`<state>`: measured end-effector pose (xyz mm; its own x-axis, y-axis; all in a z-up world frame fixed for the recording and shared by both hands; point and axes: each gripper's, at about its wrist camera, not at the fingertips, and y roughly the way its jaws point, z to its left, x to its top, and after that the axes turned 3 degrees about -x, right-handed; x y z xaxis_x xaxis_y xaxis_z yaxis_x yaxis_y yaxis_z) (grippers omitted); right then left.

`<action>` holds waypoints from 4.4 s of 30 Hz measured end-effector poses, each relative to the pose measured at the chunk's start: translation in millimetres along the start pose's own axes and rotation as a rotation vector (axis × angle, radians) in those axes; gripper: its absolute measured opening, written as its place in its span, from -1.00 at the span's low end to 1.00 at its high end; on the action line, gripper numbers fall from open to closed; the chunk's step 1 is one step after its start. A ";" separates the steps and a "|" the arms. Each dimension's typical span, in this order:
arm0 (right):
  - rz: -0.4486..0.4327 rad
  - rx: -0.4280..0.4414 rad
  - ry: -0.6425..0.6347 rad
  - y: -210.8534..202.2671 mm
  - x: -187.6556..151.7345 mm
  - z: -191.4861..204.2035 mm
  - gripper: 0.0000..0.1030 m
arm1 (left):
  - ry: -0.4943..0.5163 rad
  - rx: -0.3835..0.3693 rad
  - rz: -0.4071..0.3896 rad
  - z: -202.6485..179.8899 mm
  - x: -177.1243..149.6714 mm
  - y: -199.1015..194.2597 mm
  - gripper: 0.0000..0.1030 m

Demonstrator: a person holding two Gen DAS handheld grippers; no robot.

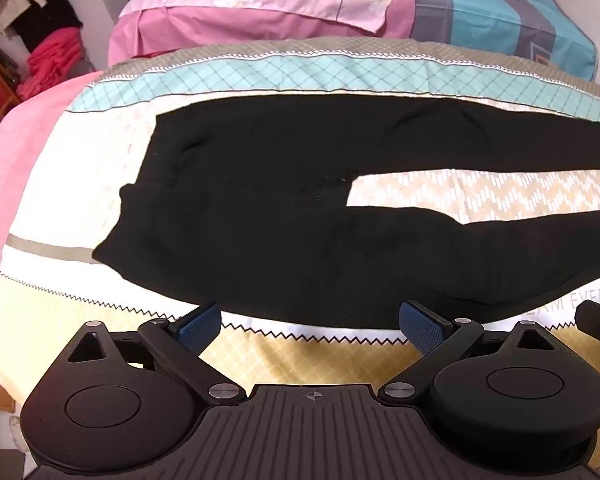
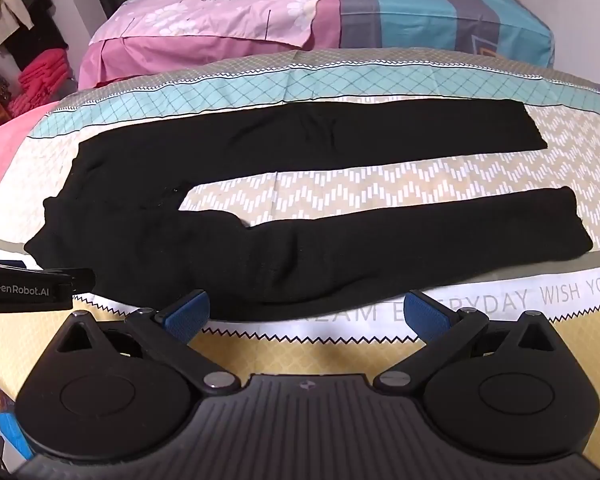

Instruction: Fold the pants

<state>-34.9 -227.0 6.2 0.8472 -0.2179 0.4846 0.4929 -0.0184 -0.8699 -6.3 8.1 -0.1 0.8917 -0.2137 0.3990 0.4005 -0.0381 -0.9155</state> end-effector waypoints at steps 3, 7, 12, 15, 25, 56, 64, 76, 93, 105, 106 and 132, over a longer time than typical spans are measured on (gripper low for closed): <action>0.000 0.001 0.002 -0.9 0.1 1.2 1.00 | -0.006 -0.002 -0.002 2.0 0.5 -0.4 1.00; 0.000 -0.004 -0.009 -0.4 -1.4 4.7 1.00 | -0.009 -0.011 -0.005 3.1 0.6 -1.1 1.00; 0.005 -0.009 -0.018 0.7 -3.2 7.3 0.99 | -0.008 -0.014 -0.006 4.4 0.4 -1.0 1.00; 0.009 -0.008 -0.020 1.6 -3.3 8.3 1.00 | -0.009 -0.013 -0.001 5.5 0.6 1.0 1.00; 0.024 -0.012 -0.016 7.7 -2.4 9.5 1.00 | -0.003 -0.022 0.014 8.1 1.7 8.3 1.00; 0.071 0.007 0.028 25.3 -0.1 18.7 0.99 | 0.024 -0.044 0.066 15.8 13.0 35.6 1.00; 0.083 0.001 0.051 29.2 -0.4 19.0 1.00 | 0.039 -0.052 0.076 16.3 16.8 42.4 1.00; 0.104 -0.023 0.099 39.1 -1.1 21.2 1.00 | 0.069 -0.074 0.098 21.1 22.5 57.9 1.00; 0.132 0.043 0.294 65.0 -14.1 -10.2 0.99 | 0.094 -0.061 0.139 27.0 35.4 100.4 1.00; 0.080 0.085 0.355 76.0 -9.6 -82.1 0.99 | 0.022 -0.001 0.103 17.4 37.3 113.6 1.00; 0.074 0.075 0.368 76.1 -10.8 -91.9 0.99 | 0.016 0.000 0.106 17.1 36.2 118.4 1.00; -0.400 -0.203 0.820 56.4 -27.5 -275.9 -0.78 | -0.040 -0.071 0.214 32.9 36.6 157.8 1.00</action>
<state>-85.2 -491.2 -81.5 0.1791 -0.7776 0.6027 0.6084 -0.3938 -0.6890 96.5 26.4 -128.3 0.9630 -0.1852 0.1956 0.1866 -0.0647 -0.9803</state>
